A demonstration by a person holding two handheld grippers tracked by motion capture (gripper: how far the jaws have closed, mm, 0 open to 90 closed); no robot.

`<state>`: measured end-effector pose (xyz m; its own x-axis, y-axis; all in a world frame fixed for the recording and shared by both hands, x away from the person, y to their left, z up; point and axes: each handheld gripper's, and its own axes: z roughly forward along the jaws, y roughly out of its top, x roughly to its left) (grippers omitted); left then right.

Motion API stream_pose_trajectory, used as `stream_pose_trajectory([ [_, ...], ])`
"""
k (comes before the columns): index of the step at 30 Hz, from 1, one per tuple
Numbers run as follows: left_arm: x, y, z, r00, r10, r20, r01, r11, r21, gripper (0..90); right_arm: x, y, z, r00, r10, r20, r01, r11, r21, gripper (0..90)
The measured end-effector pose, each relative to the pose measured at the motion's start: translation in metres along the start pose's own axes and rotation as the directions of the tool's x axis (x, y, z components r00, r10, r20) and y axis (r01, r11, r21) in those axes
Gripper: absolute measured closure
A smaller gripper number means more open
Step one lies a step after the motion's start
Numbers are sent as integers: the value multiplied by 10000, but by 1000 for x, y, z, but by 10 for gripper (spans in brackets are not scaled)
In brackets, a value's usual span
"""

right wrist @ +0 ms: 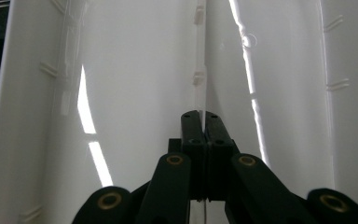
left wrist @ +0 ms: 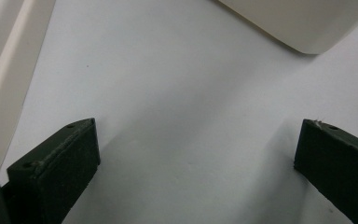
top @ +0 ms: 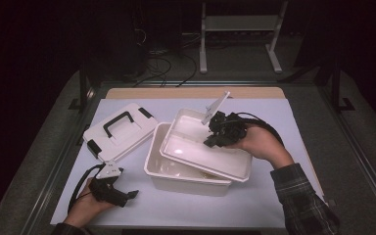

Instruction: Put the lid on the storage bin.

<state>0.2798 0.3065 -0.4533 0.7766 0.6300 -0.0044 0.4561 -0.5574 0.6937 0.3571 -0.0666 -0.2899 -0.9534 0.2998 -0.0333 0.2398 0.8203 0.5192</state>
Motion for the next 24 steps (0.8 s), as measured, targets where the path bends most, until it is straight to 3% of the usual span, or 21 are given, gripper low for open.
stream_pose_trajectory([
  [14,0,0,0,10000,1,11,-1,10000,5,0,10,26,21,9968,-669,-431,688,9967,435,886],
  [24,0,0,0,10000,-8,5,8,10000,-4,0,12,32,28,9931,-963,-670,997,9938,485,886],
])
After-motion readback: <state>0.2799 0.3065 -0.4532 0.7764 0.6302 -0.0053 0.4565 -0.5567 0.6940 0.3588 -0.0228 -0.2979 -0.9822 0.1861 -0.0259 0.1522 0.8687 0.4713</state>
